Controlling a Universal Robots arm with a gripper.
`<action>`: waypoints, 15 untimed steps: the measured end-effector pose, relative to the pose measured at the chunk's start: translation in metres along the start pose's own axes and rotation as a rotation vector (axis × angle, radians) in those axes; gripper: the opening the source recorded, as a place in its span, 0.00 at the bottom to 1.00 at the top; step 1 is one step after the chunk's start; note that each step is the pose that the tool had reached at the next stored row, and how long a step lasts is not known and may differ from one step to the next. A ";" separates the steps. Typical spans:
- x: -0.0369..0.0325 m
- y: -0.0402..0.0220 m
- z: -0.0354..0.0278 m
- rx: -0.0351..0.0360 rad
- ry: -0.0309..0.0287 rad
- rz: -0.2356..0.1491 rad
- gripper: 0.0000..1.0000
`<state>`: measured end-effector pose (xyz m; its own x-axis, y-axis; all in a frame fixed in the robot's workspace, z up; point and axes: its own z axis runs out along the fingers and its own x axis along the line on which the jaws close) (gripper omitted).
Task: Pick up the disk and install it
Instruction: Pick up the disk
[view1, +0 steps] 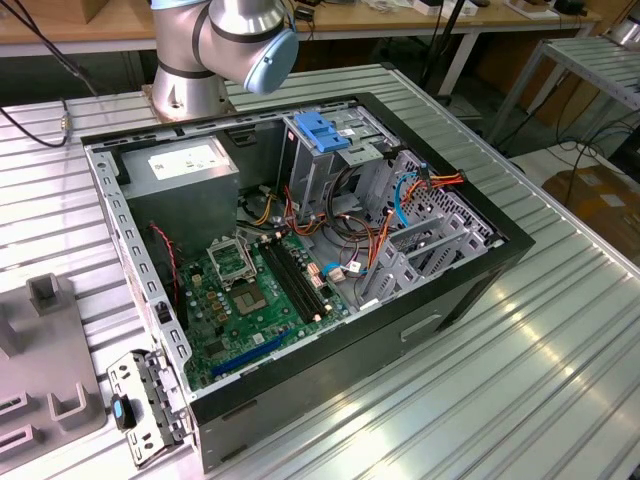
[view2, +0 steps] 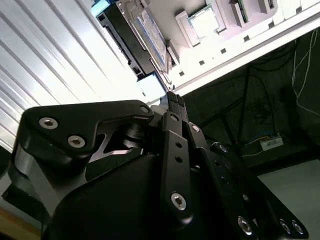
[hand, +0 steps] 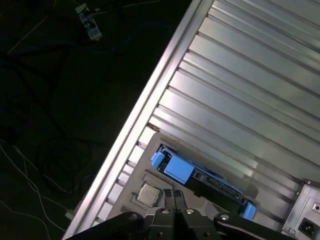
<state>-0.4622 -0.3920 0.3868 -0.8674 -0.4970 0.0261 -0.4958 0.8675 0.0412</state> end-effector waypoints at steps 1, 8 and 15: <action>0.0000 0.0000 0.0002 0.0005 0.0008 -0.017 0.11; 0.0000 -0.0001 0.0018 0.0045 0.0072 -0.171 0.11; -0.0001 -0.0001 0.0028 0.0082 0.0116 -0.294 0.11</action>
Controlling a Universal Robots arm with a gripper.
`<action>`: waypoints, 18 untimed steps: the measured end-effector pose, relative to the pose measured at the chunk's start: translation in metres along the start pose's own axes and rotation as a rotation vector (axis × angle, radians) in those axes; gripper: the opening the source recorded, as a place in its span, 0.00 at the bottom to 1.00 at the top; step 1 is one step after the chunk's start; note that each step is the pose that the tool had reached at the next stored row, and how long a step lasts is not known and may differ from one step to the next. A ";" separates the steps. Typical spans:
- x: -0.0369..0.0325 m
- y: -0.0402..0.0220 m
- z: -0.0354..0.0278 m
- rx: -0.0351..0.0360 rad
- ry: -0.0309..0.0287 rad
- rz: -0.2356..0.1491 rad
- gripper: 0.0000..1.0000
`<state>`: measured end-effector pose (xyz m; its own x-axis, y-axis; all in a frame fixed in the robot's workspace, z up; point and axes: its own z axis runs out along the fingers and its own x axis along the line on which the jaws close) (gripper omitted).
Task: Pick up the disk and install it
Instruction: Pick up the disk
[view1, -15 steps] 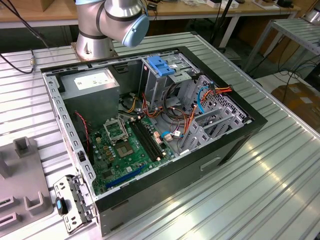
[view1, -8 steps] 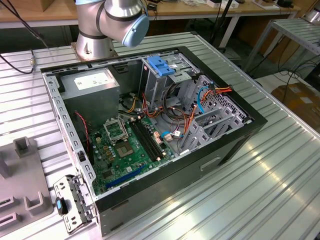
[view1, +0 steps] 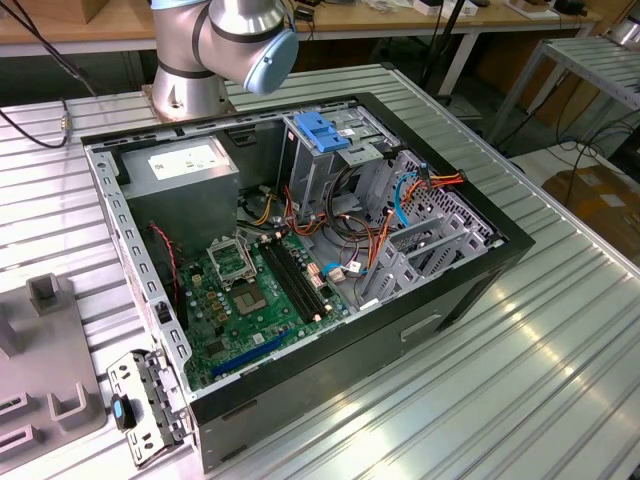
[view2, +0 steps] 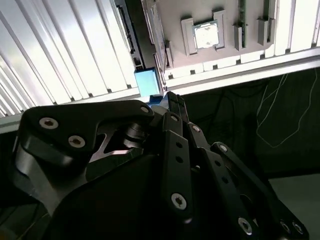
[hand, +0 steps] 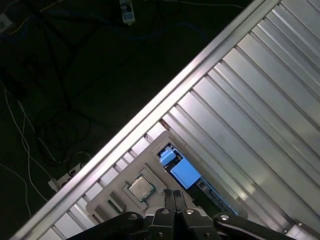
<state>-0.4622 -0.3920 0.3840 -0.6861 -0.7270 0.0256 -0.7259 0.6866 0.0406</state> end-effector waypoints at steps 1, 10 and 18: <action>0.0000 0.0000 0.0001 0.0011 0.0006 -0.024 0.11; -0.0004 -0.0005 0.0012 0.0078 0.0030 -0.158 0.11; -0.0004 -0.0006 0.0038 0.0221 0.0009 -0.319 0.11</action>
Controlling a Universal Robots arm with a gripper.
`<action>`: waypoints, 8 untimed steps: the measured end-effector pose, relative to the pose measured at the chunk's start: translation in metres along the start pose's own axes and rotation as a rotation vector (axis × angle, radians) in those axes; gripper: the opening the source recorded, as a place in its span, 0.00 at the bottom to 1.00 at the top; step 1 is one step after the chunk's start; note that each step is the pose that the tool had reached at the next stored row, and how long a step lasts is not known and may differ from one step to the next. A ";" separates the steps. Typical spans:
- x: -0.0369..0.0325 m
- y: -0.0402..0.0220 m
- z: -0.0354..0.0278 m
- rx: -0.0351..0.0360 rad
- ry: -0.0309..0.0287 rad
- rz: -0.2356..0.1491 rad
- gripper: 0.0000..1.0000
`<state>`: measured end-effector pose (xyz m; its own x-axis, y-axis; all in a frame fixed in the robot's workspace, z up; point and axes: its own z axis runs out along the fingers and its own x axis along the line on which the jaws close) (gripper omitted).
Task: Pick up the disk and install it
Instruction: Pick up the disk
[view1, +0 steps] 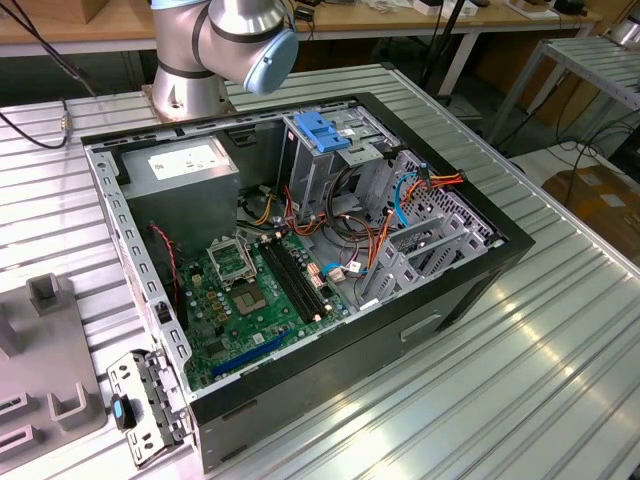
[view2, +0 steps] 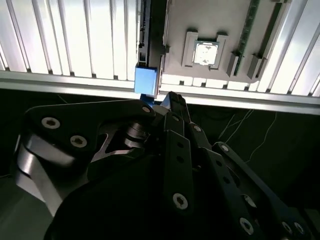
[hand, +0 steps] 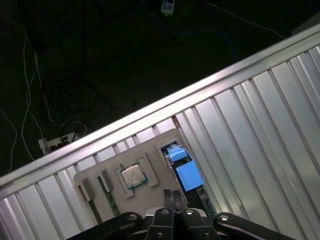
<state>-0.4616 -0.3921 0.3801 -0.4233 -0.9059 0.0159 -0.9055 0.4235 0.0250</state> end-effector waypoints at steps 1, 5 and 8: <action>0.0000 0.0000 0.0004 0.0010 -0.0002 -0.012 0.11; -0.0003 -0.0001 0.0028 0.0035 -0.0002 -0.045 0.11; -0.0026 0.0003 0.0049 0.0042 0.0002 -0.068 0.11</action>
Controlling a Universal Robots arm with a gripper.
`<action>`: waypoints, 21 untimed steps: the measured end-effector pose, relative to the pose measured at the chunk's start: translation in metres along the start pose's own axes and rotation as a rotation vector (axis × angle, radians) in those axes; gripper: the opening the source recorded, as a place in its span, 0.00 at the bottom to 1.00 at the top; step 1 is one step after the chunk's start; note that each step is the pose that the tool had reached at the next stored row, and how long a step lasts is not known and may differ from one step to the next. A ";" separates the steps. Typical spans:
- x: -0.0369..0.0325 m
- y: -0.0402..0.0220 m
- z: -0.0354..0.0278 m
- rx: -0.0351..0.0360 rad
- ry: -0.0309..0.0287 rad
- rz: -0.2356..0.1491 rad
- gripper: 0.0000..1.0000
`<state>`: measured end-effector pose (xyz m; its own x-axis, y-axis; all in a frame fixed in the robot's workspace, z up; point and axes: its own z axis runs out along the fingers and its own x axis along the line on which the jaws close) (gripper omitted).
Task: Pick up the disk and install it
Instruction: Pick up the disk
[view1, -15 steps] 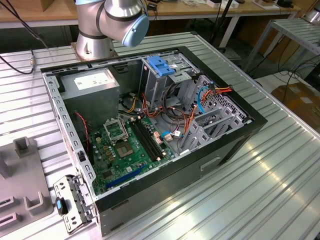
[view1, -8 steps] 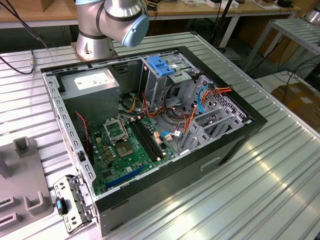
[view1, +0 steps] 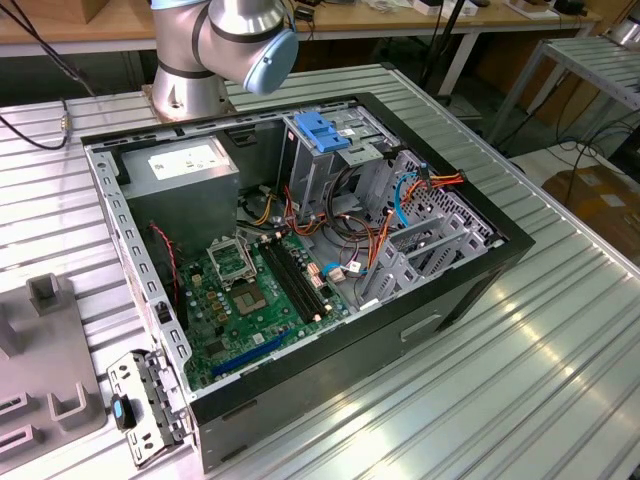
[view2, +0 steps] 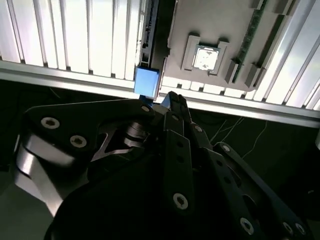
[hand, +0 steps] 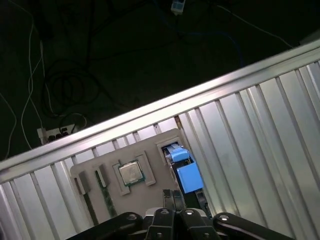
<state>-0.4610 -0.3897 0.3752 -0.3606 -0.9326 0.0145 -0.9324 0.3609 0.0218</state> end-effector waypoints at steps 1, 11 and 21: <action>-0.0009 0.0000 0.0004 0.0000 0.0001 -0.003 0.17; -0.0066 0.0010 0.0117 0.0120 -0.0005 -0.146 0.43; -0.0121 0.0176 0.0520 0.0440 -0.0092 -0.230 0.57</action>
<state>-0.4743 -0.3723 0.3235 -0.1390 -0.9903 0.0051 -0.9901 0.1389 -0.0202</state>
